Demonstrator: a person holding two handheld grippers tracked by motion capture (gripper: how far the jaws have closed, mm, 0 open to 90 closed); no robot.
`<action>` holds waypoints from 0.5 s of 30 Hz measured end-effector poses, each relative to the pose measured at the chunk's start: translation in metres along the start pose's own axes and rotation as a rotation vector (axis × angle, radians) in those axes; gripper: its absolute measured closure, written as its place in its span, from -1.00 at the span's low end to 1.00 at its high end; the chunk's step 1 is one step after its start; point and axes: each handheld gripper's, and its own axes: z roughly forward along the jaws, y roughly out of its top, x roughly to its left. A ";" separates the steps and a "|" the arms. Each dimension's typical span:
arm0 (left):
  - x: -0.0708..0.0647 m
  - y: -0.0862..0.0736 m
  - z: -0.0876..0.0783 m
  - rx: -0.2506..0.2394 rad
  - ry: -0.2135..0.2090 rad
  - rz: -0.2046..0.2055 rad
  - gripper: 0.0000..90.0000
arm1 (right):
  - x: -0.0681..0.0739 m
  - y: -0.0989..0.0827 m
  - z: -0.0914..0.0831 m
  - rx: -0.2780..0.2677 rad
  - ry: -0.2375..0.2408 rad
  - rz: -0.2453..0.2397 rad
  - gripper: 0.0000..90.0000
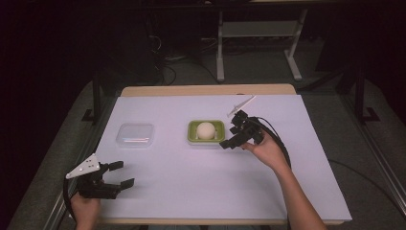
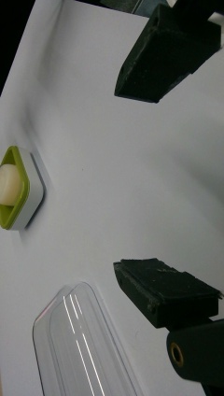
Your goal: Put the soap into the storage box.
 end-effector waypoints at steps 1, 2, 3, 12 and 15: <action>0.000 0.000 0.000 0.000 -0.001 0.000 -0.71 | 0.001 -0.004 -0.001 -0.003 0.007 0.003 -0.48; 0.000 0.000 0.000 0.000 -0.001 0.000 -0.71 | 0.002 -0.008 -0.002 -0.004 0.005 0.006 -0.48; 0.000 0.000 0.000 0.000 0.001 -0.002 -0.71 | 0.003 -0.013 -0.003 -0.001 0.000 0.003 -0.48; 0.000 0.000 0.001 0.012 -0.002 0.006 -0.71 | 0.014 -0.056 -0.013 -0.039 0.019 0.030 -0.48; -0.002 -0.001 0.001 0.014 0.000 0.004 -0.71 | 0.017 -0.070 -0.016 -0.050 0.020 0.039 -0.48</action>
